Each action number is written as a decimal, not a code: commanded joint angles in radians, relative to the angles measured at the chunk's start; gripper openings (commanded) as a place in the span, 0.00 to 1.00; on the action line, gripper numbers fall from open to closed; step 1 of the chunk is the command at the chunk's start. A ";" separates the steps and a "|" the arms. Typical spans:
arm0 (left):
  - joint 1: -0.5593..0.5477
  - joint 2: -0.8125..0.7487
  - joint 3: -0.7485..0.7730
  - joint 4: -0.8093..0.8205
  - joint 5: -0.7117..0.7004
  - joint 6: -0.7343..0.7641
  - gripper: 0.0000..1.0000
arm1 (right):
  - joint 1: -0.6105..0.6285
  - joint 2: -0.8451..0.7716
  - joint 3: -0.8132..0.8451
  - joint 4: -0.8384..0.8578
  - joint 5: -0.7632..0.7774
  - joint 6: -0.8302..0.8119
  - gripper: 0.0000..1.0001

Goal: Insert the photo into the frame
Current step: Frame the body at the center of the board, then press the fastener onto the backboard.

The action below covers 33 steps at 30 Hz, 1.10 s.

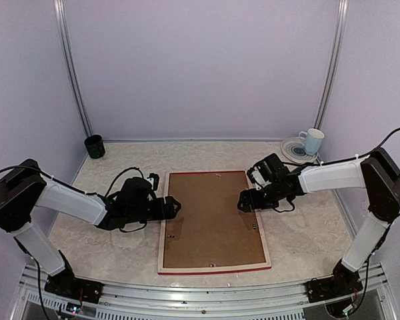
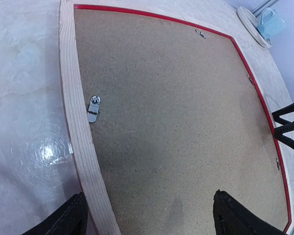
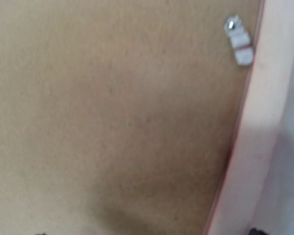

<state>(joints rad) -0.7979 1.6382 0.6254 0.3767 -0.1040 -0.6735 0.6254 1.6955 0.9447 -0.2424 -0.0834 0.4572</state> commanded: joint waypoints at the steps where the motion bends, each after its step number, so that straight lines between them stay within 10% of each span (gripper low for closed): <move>1: 0.042 -0.080 0.047 -0.069 -0.037 0.028 0.89 | 0.014 -0.040 0.054 -0.060 0.087 -0.038 0.89; 14: 0.141 -0.008 0.204 -0.228 -0.063 0.142 0.86 | -0.009 0.099 0.265 -0.149 0.172 -0.184 0.92; 33: 0.172 0.078 0.142 -0.088 0.034 0.200 0.81 | -0.070 -0.022 -0.013 0.066 0.094 -0.129 0.73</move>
<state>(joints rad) -0.6392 1.6806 0.7635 0.2470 -0.1009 -0.4931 0.5659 1.7096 0.9806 -0.2550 0.0208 0.3004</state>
